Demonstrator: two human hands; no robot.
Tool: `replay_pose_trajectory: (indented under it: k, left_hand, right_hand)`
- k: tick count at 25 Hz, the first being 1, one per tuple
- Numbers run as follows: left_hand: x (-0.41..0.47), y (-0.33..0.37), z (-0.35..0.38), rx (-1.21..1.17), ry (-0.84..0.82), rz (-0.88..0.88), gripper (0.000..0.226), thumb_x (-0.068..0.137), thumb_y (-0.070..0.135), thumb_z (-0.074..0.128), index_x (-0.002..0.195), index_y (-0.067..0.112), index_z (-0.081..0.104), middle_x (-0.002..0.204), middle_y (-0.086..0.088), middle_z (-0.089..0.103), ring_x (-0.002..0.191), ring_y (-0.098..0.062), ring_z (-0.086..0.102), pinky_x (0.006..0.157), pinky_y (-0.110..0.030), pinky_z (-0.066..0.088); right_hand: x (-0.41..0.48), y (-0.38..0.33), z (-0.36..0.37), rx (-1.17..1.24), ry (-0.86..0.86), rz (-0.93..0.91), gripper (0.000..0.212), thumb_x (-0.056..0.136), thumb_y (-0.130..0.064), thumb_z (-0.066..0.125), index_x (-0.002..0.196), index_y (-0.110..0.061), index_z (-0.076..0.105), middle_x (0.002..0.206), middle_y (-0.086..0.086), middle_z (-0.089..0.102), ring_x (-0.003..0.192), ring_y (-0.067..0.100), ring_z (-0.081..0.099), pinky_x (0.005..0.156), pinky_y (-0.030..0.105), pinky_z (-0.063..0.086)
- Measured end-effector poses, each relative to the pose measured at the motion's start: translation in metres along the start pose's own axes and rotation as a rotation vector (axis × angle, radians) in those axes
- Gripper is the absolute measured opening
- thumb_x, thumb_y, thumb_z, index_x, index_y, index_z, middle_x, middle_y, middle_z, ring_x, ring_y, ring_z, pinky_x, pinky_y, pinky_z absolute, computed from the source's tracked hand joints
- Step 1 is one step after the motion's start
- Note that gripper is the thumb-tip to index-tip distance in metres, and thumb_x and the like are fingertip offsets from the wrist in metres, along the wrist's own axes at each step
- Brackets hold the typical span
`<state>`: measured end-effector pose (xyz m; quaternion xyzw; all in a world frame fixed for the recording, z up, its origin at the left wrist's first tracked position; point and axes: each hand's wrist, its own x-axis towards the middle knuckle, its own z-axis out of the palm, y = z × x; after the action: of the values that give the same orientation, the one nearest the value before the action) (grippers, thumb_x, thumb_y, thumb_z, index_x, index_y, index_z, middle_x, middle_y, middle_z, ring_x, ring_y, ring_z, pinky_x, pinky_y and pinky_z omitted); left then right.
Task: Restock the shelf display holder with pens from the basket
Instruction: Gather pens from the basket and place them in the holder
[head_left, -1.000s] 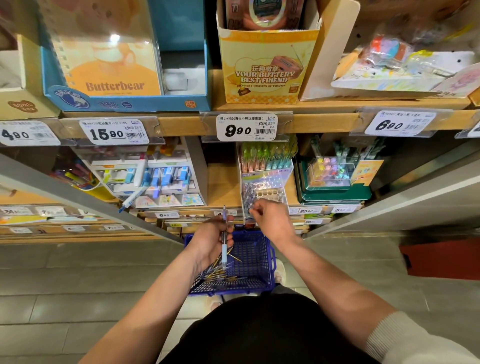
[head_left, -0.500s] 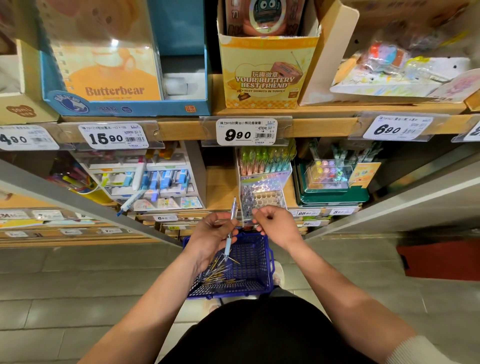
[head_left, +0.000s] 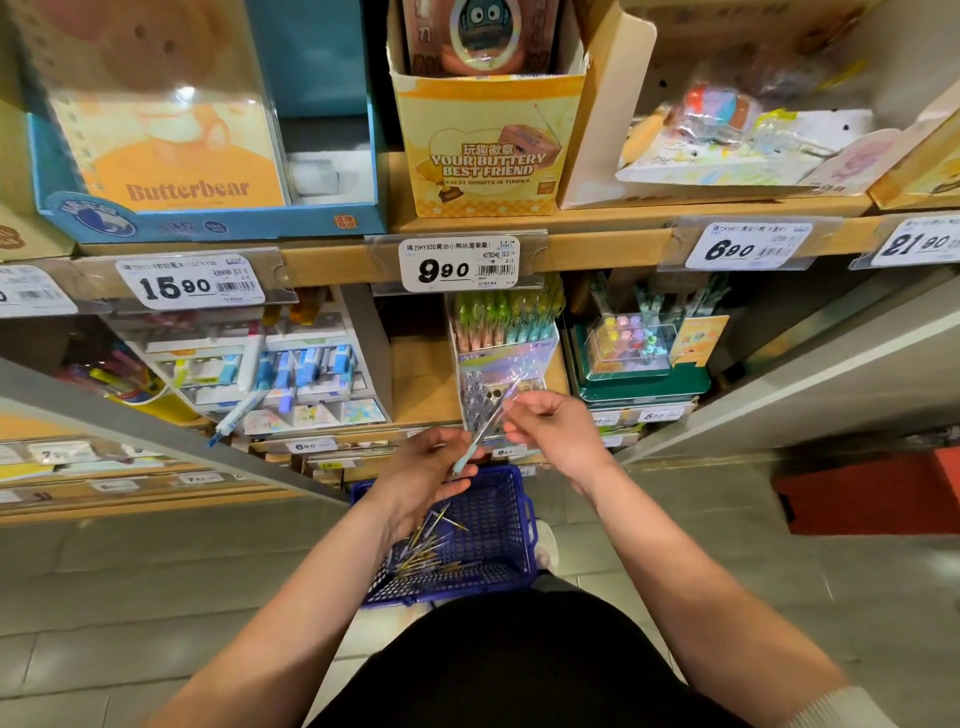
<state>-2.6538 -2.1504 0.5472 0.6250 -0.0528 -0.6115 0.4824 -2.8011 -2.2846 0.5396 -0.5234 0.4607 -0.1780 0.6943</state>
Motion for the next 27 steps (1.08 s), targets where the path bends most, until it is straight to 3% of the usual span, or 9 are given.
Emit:
replay_pose_trajectory:
  k: [2,5,9,13,15,19,27]
  left_hand:
    - [0.001,0.000,-0.003,-0.032,0.043,-0.019,0.022,0.103,0.033,0.058,0.112,0.015,0.066,0.101,-0.007,0.079,0.082,-0.017,0.072,0.070,-0.027,0.056]
    - [0.001,0.000,-0.007,-0.089,0.097,-0.042,0.028,0.104,0.038,0.051,0.103,0.016,0.067,0.091,-0.006,0.077,0.073,-0.017,0.070,0.067,-0.028,0.055]
    - [-0.001,-0.001,-0.009,-0.109,0.115,-0.051,0.027,0.105,0.035,0.048,0.101,0.014,0.066,0.088,-0.008,0.075,0.074,-0.019,0.068,0.070,-0.029,0.054]
    - [-0.005,0.002,-0.010,-0.115,0.135,-0.047,0.029,0.106,0.034,0.045,0.100,0.014,0.065,0.087,-0.008,0.072,0.075,-0.020,0.065,0.072,-0.030,0.051]
    - [-0.007,0.003,-0.012,-0.116,0.145,-0.046,0.029,0.107,0.034,0.044,0.100,0.014,0.064,0.086,-0.007,0.071,0.074,-0.020,0.065,0.071,-0.030,0.050]
    - [-0.007,0.002,-0.016,-0.114,0.154,-0.039,0.031,0.107,0.037,0.044,0.104,0.013,0.064,0.086,-0.007,0.071,0.074,-0.018,0.064,0.072,-0.030,0.050]
    - [-0.004,0.001,-0.026,-0.112,0.164,-0.047,0.029,0.105,0.034,0.045,0.104,0.014,0.066,0.083,-0.005,0.074,0.072,-0.017,0.067,0.072,-0.029,0.052]
  right_hand:
    - [0.003,-0.002,-0.017,-0.015,0.155,-0.102,0.006,0.097,-0.013,0.064,0.097,-0.012,0.070,0.081,0.003,0.076,0.075,0.016,0.071,0.074,0.025,0.060]
    - [0.005,0.004,-0.033,-0.304,0.327,-0.238,0.011,0.097,-0.026,0.065,0.087,-0.024,0.066,0.077,-0.004,0.074,0.074,0.007,0.070,0.077,0.020,0.054]
    - [0.007,0.023,-0.021,-0.521,0.276,-0.301,0.018,0.095,-0.028,0.069,0.083,-0.034,0.058,0.070,-0.012,0.067,0.069,-0.005,0.063,0.061,0.004,0.042]
    - [0.011,0.033,-0.005,-0.589,0.229,-0.336,0.009,0.095,-0.025,0.069,0.090,-0.026,0.062,0.072,-0.015,0.065,0.067,-0.008,0.061,0.061,0.003,0.041]
    - [0.014,0.035,0.001,-0.657,0.196,-0.353,0.006,0.096,-0.025,0.068,0.092,-0.022,0.064,0.076,-0.014,0.069,0.069,-0.003,0.065,0.064,0.009,0.048]
    - [0.023,0.034,0.008,-0.877,0.084,-0.313,0.014,0.098,-0.027,0.064,0.105,-0.015,0.069,0.088,-0.002,0.074,0.076,0.014,0.070,0.074,0.033,0.060]
    - [0.031,0.033,0.016,-1.054,0.033,-0.321,0.012,0.099,-0.022,0.063,0.098,-0.011,0.069,0.083,0.004,0.072,0.072,0.020,0.068,0.072,0.039,0.059]
